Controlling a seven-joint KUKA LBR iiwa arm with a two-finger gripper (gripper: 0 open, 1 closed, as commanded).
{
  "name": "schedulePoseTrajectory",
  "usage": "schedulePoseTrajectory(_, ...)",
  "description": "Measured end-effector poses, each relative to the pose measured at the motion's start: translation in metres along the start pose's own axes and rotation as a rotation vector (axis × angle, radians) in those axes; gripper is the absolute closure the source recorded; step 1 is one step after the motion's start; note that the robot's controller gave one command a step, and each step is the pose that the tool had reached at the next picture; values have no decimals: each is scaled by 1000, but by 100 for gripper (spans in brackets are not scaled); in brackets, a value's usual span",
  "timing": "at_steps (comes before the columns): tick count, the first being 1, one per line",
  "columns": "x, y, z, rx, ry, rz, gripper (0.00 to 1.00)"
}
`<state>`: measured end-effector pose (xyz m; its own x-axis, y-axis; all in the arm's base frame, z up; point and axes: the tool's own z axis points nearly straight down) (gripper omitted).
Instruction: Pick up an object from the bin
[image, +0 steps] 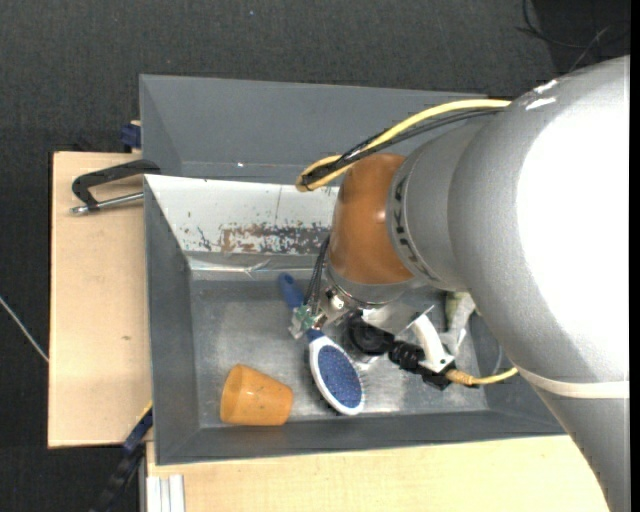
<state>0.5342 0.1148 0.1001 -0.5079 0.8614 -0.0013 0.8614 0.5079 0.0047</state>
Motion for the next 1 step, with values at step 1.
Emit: schedulePoseTrajectory(1, 0, 3, -80, -5, -2, -2, 100)
